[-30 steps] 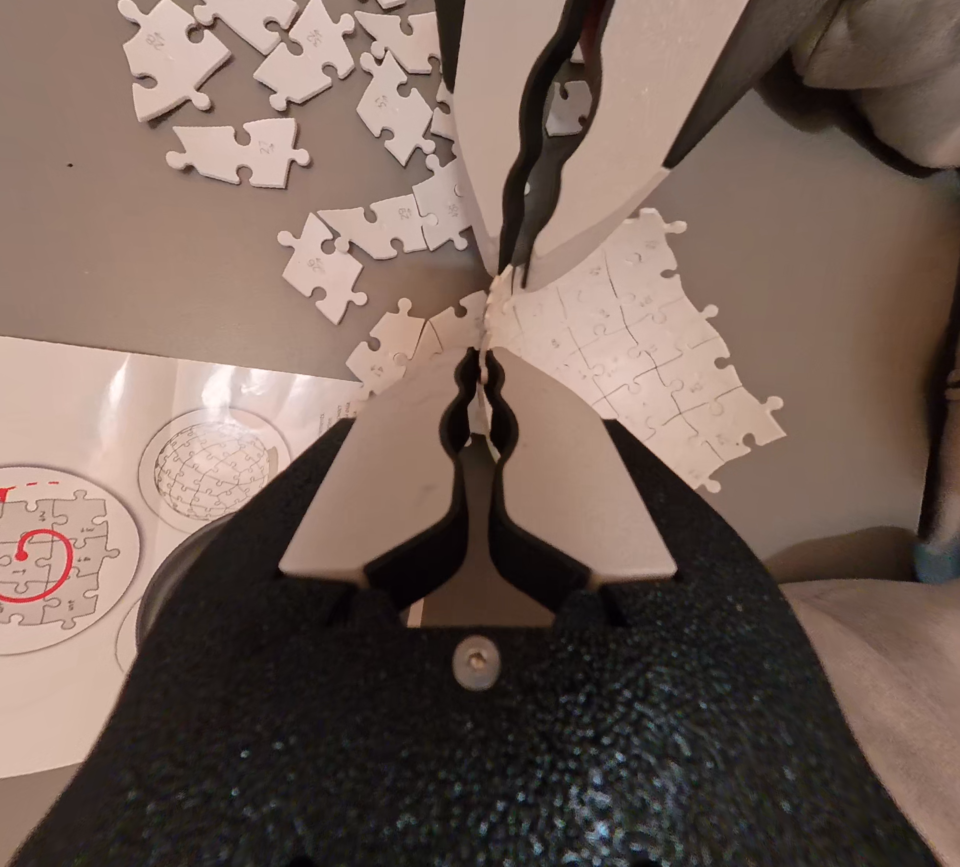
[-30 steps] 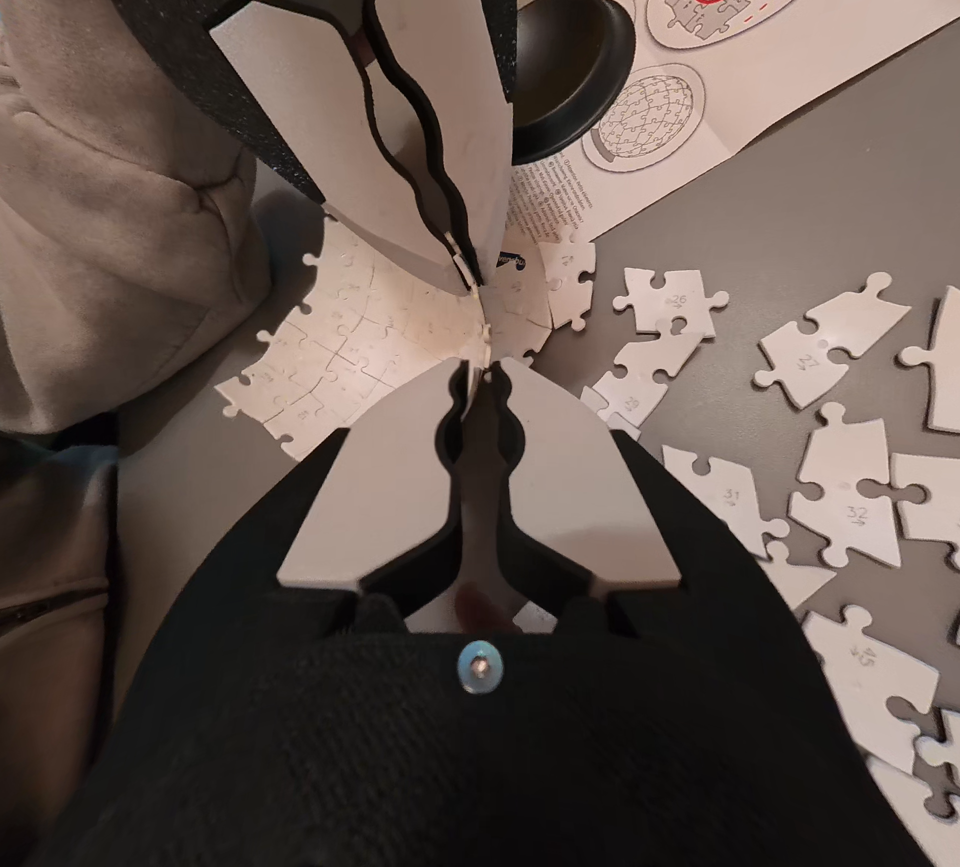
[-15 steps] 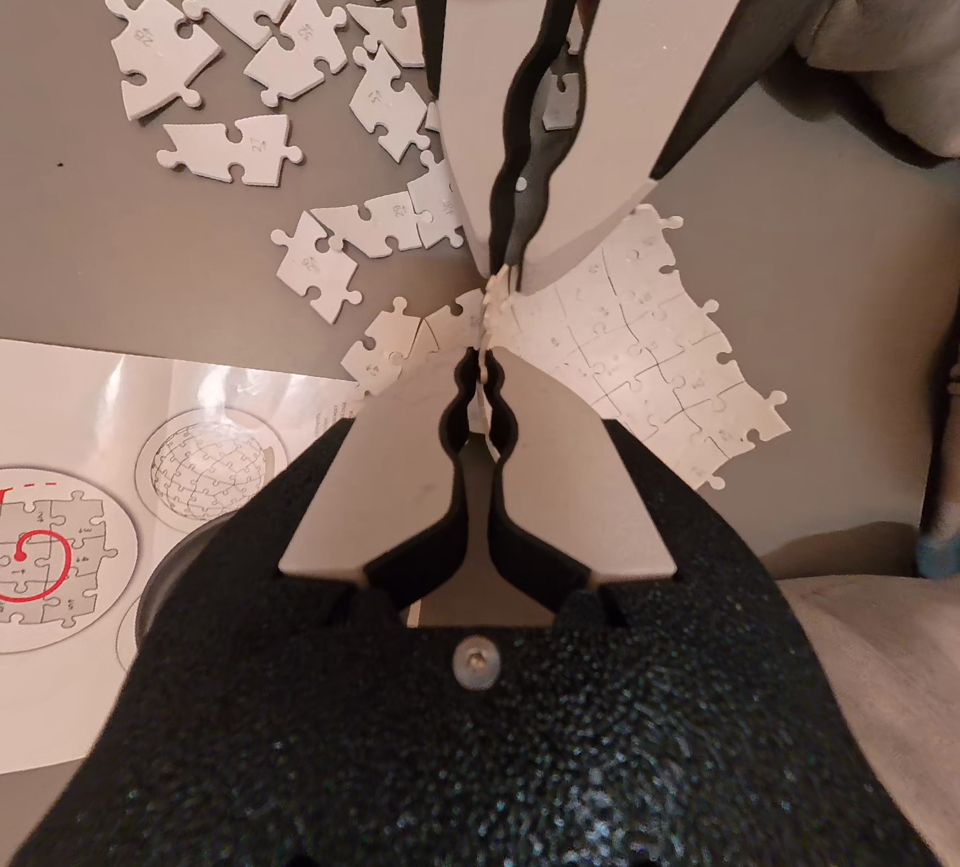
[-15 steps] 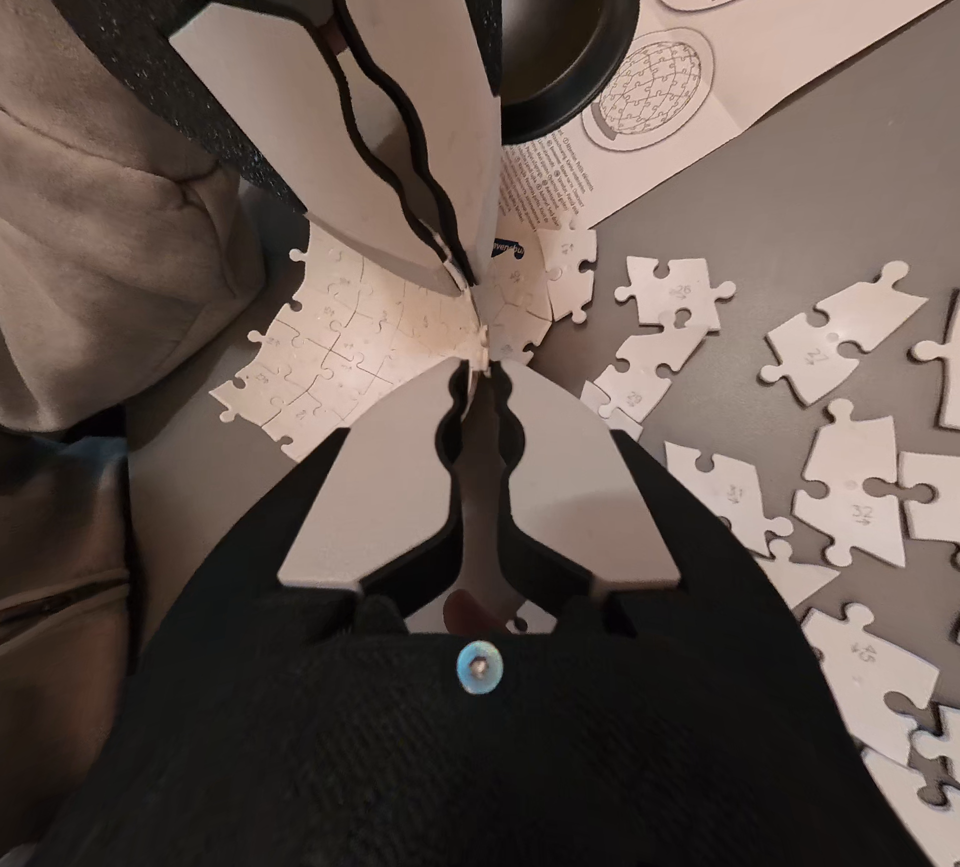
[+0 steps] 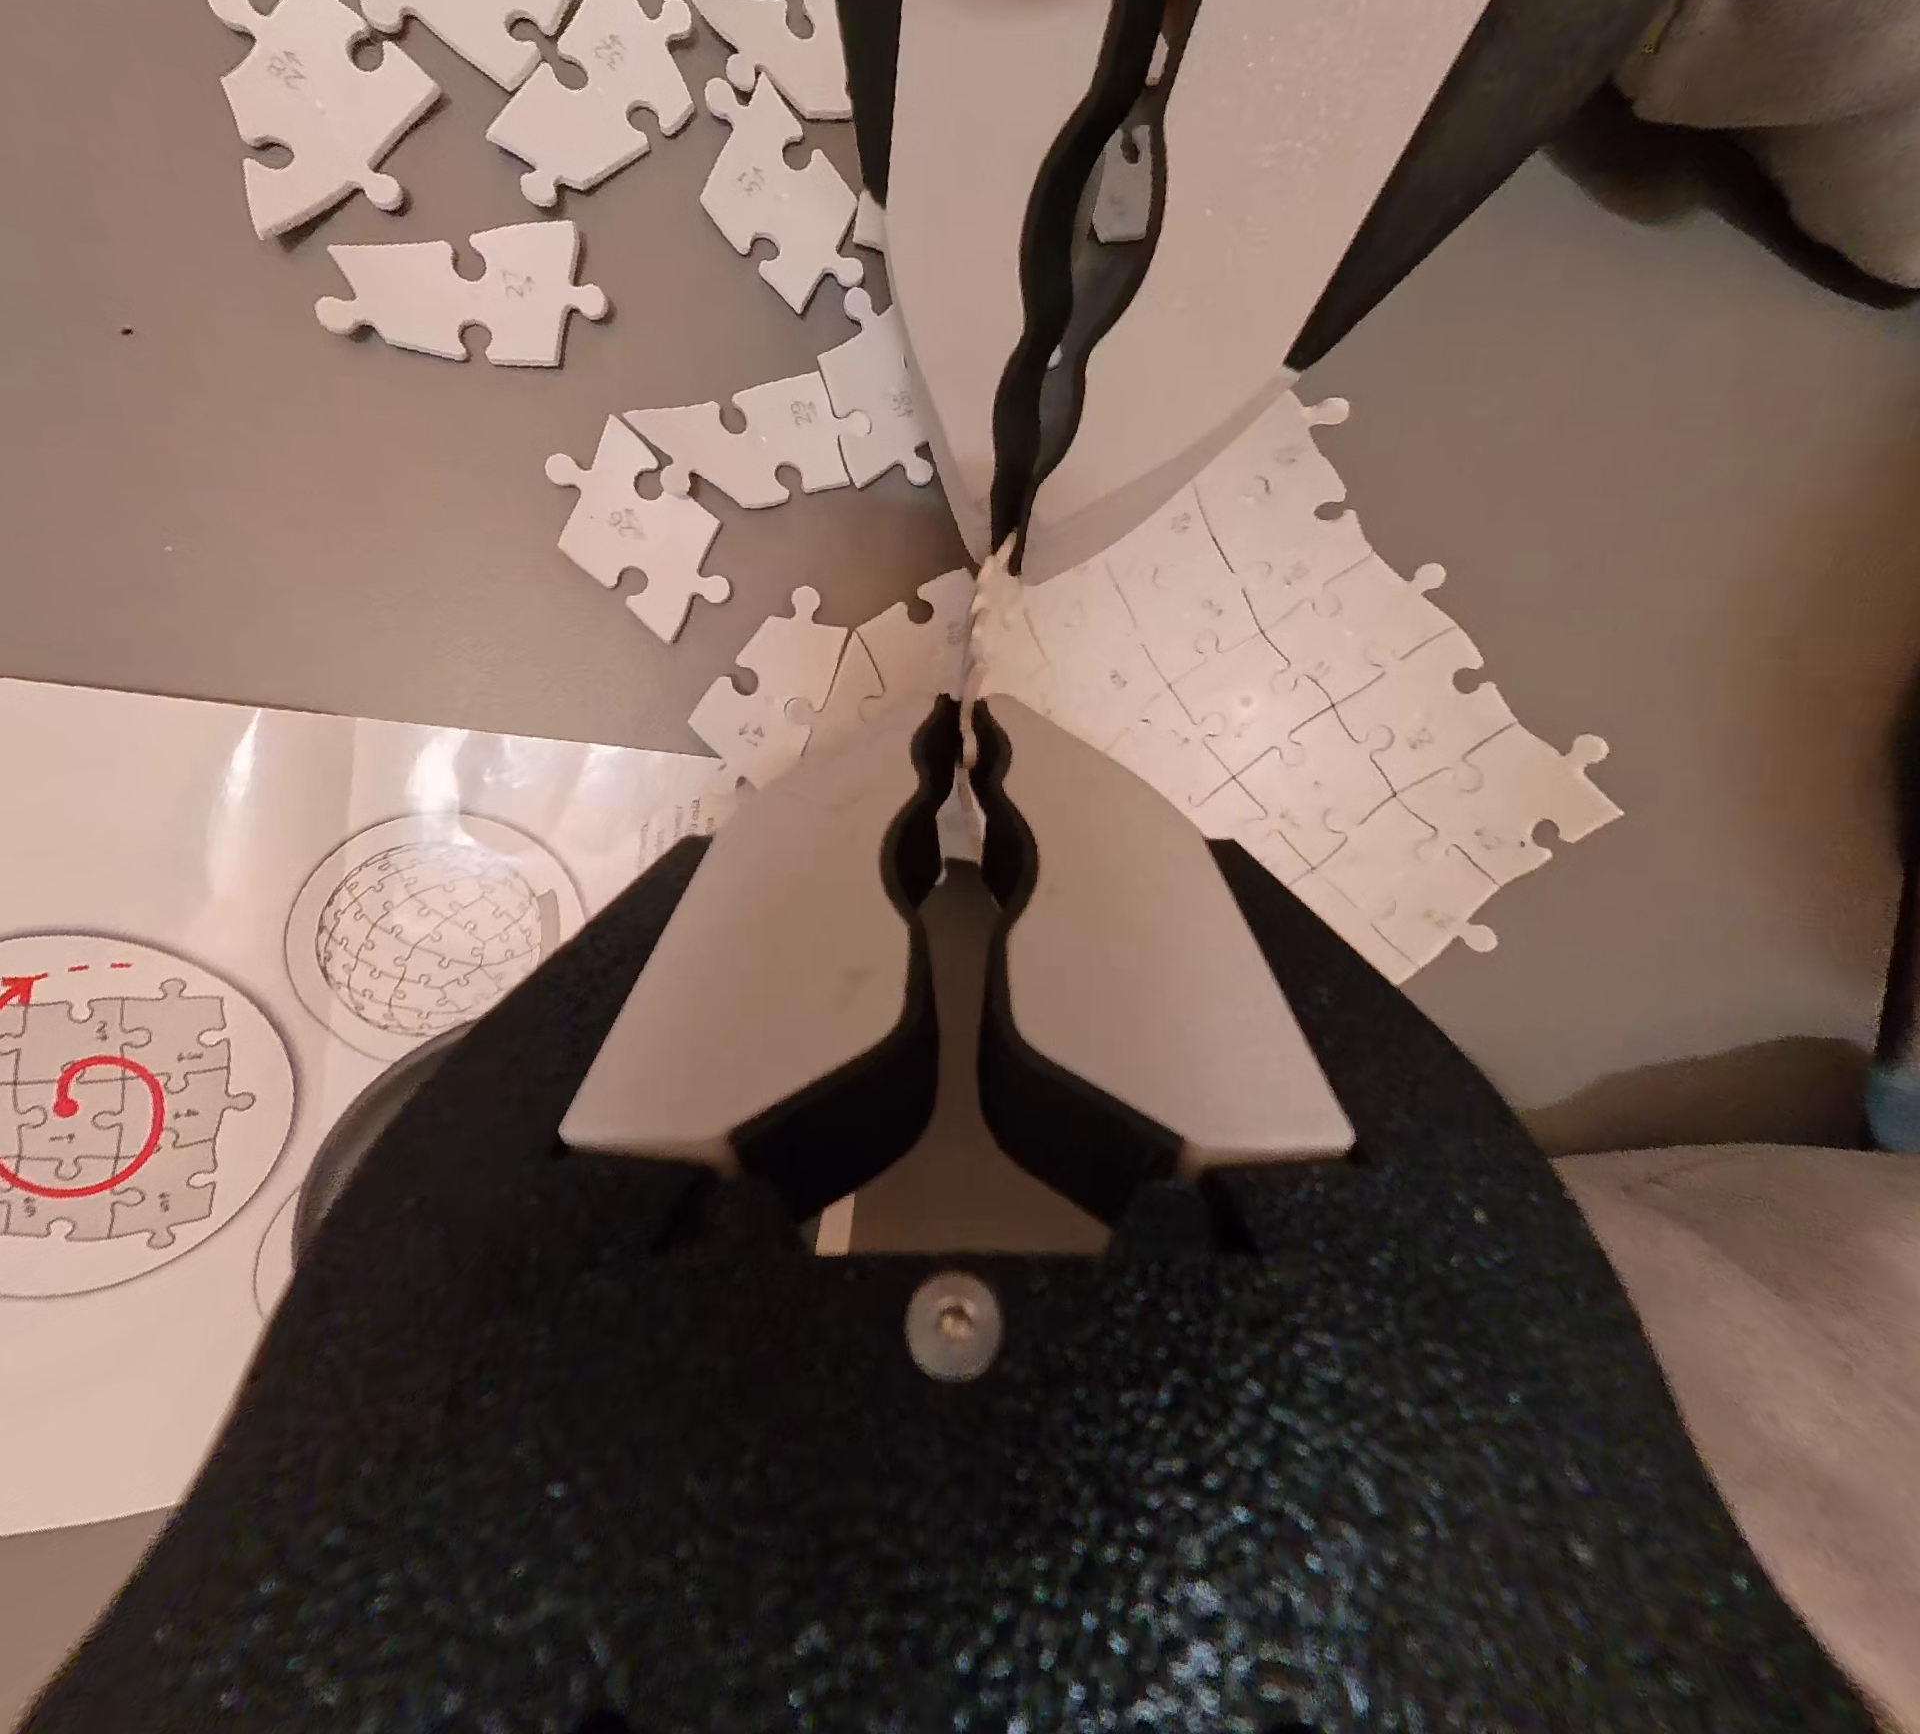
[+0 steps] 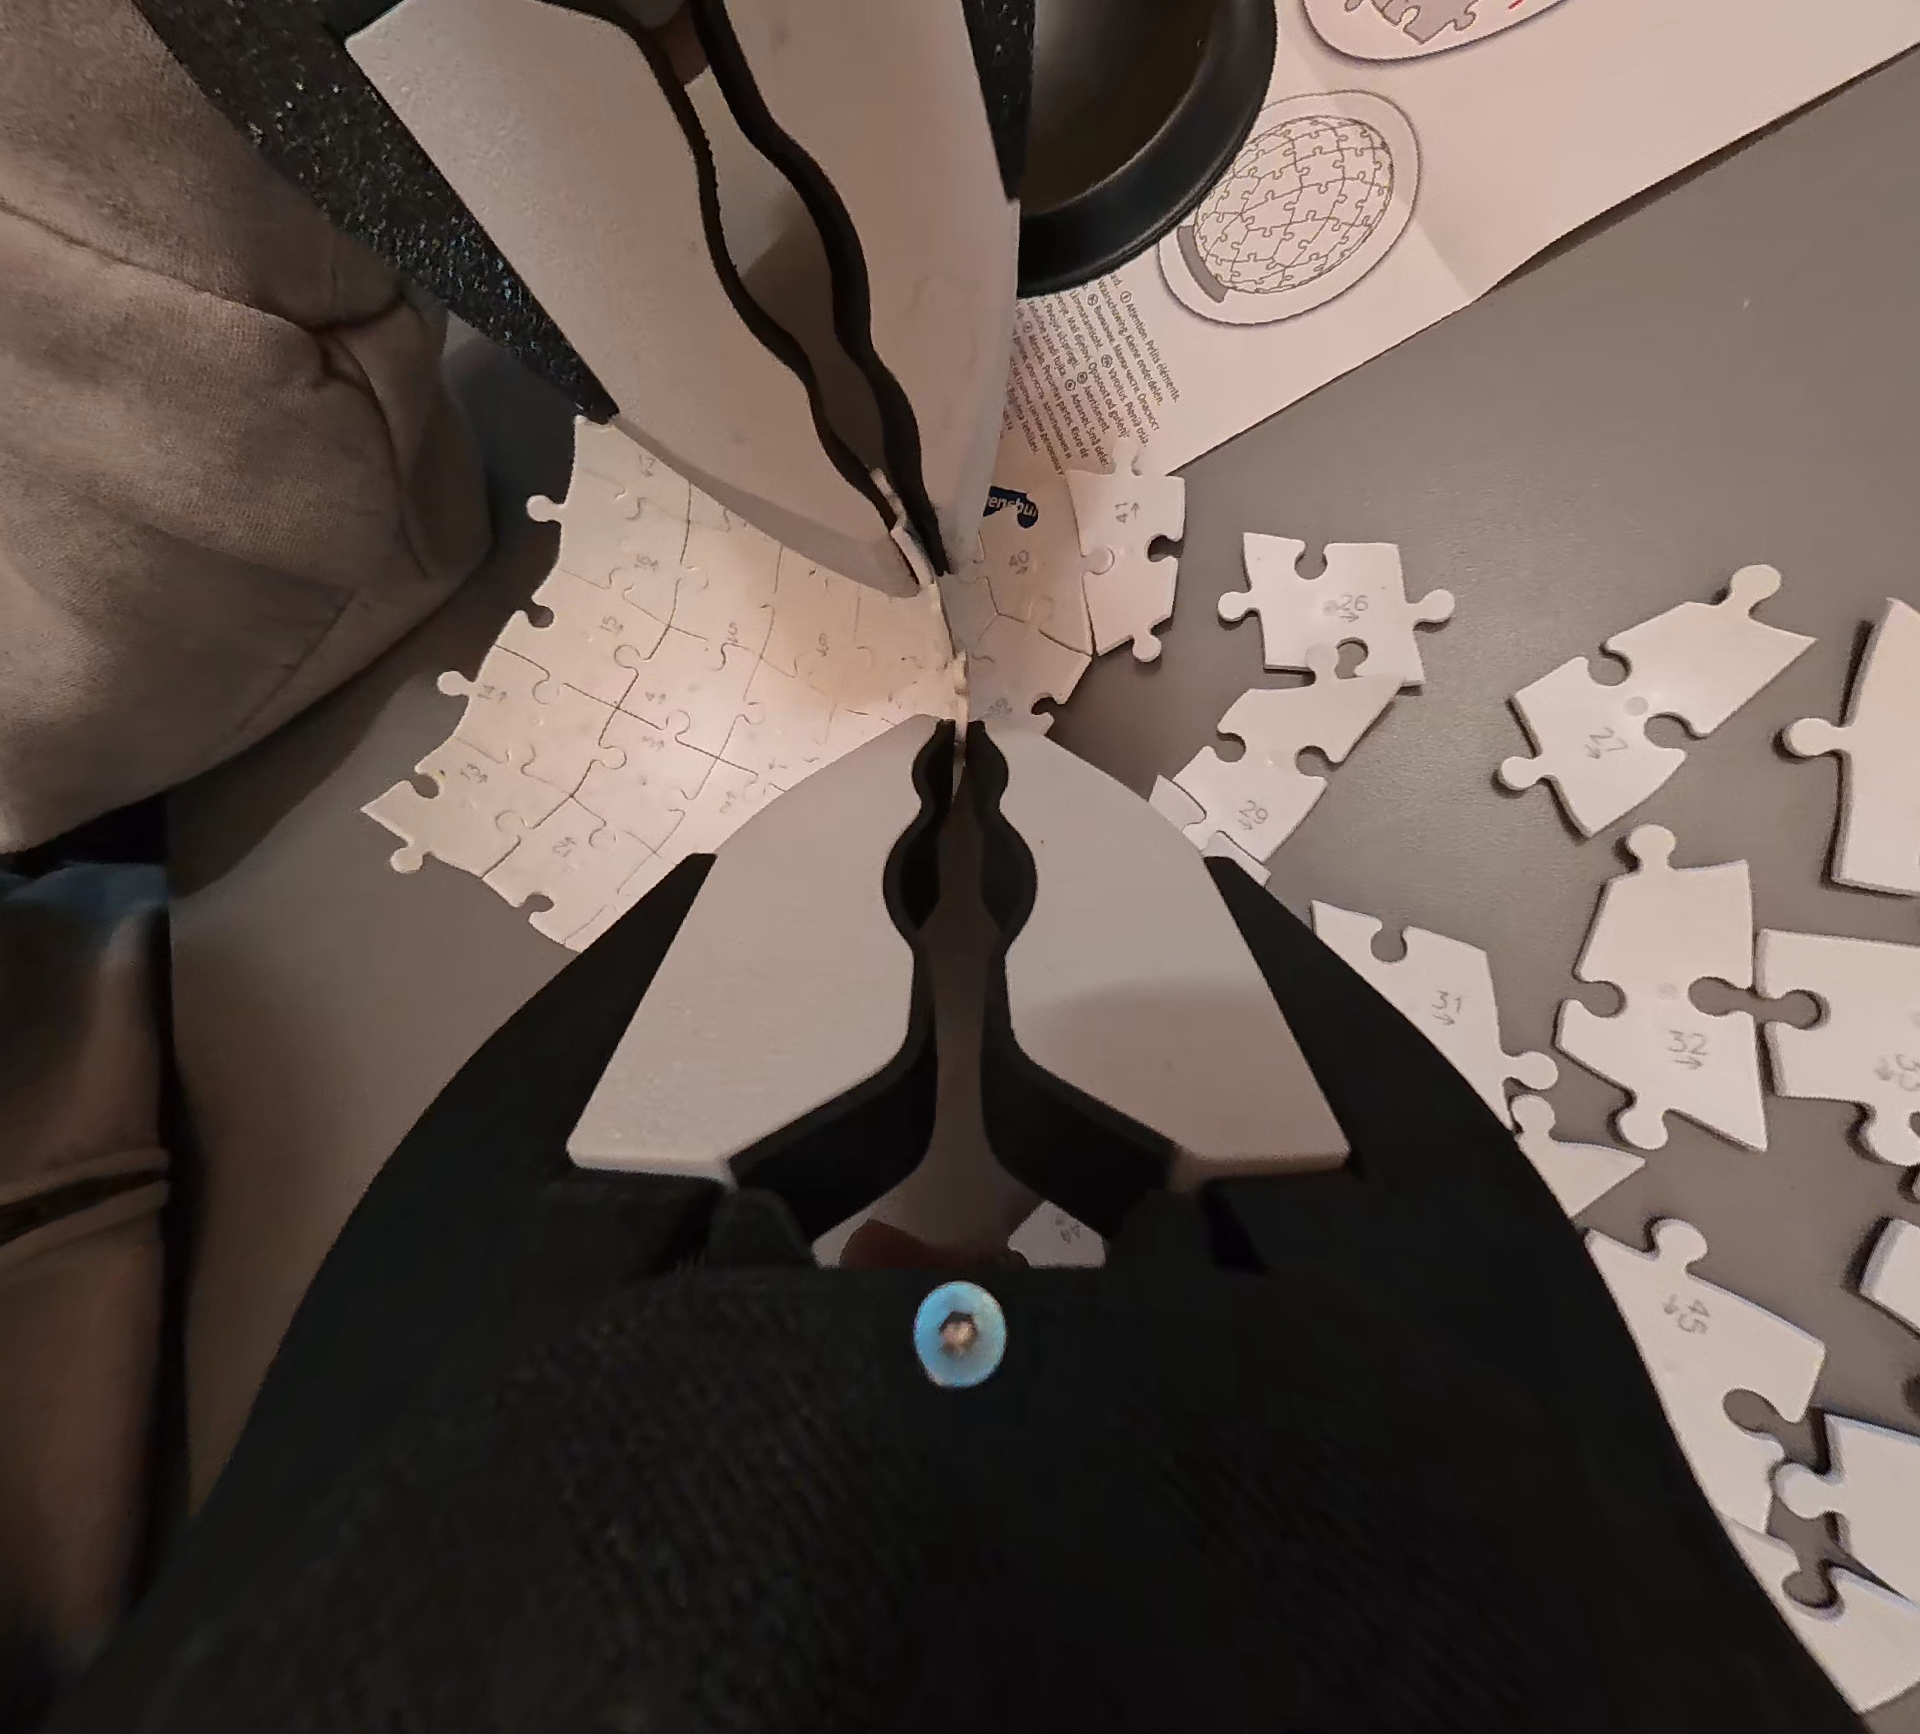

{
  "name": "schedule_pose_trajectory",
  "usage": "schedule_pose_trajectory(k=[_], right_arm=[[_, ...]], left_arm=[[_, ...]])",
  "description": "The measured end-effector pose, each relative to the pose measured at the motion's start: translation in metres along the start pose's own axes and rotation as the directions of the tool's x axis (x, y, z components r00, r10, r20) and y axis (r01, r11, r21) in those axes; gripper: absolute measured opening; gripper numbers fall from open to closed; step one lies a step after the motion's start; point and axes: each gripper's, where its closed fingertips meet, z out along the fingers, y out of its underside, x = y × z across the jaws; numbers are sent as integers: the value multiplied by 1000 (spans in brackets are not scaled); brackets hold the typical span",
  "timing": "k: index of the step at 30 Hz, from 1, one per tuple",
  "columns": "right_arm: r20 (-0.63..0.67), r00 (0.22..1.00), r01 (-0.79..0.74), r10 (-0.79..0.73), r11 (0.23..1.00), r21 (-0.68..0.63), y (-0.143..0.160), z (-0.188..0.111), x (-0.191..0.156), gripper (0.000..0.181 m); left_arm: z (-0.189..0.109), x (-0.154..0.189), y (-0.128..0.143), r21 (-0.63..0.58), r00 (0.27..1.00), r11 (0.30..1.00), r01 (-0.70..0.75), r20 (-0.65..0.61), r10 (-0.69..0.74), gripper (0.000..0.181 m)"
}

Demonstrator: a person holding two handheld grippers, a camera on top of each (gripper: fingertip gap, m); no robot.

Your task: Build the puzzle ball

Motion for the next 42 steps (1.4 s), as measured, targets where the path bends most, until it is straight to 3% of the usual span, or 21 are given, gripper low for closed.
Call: schedule_pose_trajectory(k=[1,22,42], right_arm=[[-3,1000,1,-1,1000,5,0,-1,0,2],[-5,998,-65,66,991,116,-4,-11,9,3],[-3,1000,-26,26,996,90,-3,-10,4,3]], left_arm=[[0,0,-1,4,1000,1000,-2,3,2,2],[-1,-10,-13,97,994,989,109,-13,-109,2],[-1,-8,-9,61,999,998,-21,28,19,3]])
